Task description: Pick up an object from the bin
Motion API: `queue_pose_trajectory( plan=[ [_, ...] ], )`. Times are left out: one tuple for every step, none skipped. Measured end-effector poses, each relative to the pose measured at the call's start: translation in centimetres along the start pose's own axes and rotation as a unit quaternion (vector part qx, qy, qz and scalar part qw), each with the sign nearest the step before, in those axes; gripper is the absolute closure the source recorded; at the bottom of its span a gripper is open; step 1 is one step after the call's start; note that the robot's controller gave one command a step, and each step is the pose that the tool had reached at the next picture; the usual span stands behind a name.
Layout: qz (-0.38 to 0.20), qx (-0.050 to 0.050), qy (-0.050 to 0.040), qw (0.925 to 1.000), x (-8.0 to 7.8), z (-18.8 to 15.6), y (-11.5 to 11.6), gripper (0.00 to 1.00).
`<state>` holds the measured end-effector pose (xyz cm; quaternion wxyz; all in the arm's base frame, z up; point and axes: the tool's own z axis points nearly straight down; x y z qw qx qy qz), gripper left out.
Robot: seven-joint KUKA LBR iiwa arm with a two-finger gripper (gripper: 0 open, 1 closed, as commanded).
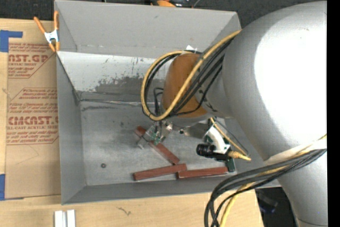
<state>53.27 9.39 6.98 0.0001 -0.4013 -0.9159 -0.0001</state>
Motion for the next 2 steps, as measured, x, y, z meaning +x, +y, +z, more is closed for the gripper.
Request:
queue_pose_trajectory(
  plan=[
    [-0.001, -0.003, -0.002, 1.0, -0.07, -9.1, 0.15, 1.0],
    [-0.001, 0.0, -0.0003, 1.0, -0.06, -9.79, 0.2, 1.0]
  ],
)
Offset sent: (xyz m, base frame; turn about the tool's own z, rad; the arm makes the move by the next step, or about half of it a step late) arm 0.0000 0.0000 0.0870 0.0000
